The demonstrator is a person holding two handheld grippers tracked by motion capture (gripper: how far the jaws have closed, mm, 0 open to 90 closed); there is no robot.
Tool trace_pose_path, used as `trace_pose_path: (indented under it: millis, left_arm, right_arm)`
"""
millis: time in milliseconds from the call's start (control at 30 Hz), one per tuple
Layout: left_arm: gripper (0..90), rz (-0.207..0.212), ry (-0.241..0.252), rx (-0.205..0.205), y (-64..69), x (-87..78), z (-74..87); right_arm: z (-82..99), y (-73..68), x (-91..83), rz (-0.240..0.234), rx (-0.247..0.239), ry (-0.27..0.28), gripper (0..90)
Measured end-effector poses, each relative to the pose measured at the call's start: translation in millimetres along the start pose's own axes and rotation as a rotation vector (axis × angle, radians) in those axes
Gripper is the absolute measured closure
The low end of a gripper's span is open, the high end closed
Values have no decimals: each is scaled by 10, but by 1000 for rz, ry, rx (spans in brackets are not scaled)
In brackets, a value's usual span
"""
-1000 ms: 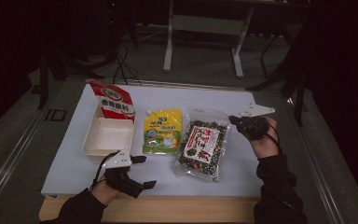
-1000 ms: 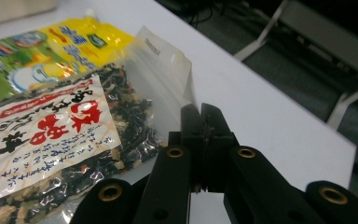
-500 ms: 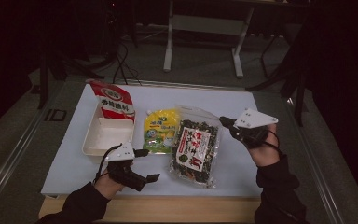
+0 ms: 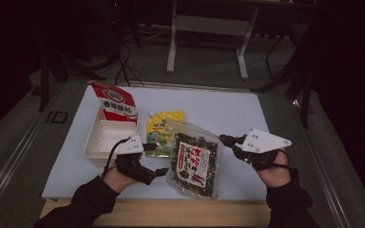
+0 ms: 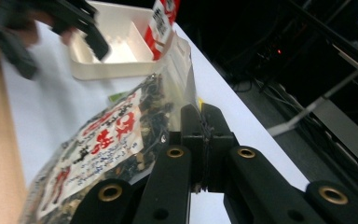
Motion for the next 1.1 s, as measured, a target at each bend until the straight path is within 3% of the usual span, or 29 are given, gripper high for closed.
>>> trace_pose_path:
  millis: [267,367,467,633,667,700,800,867,900,1000,1067,1100]
  left_arm:
    - [47,0,6,-14,-115,175,-43]
    - [47,36,26,-15,-169,253,-77]
    - [52,36,28,-12,-201,289,-84]
    - [148,189,45,-42,-237,427,-95]
    - [162,189,45,-42,-237,427,-95]
    - [162,220,38,-50,-241,474,-89]
    - [269,265,19,-43,-210,535,-74]
    - [395,285,20,-39,-193,546,-70]
    - [395,314,8,-24,-159,556,-64]
    - [547,366,16,-23,-118,526,-75]
    - [625,370,15,-15,-103,516,-82]
    - [625,392,25,-10,-71,488,-109]
  right_arm:
    - [-13,-98,-169,-11,-45,5,898]
    - [-17,-126,-223,-21,-56,6,898]
    - [-17,-133,-252,-22,-60,6,898]
    - [31,-113,-274,-30,-53,-5,898]
    - [31,-113,-274,-30,-53,-5,898]
    - [37,-112,-273,-31,-49,-5,897]
    - [55,-99,-257,-33,-40,-5,898]
    - [57,-94,-250,-34,-36,-4,897]
    - [58,-92,-244,-39,-31,-4,897]
    - [52,-61,-223,-30,-25,-9,897]
    - [53,-51,-221,-29,-24,-11,897]
    - [59,-40,-220,-24,-20,-19,897]
Point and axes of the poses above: each handheld gripper's, and its own axes: x roughly forward along the jaws, z roughly out of its underside, y roughly to its right, the point moved 8 cm from there along x, roughly forward along the jaws, and after that the axes turned 11 degrees about z, right-handed, at the moved point
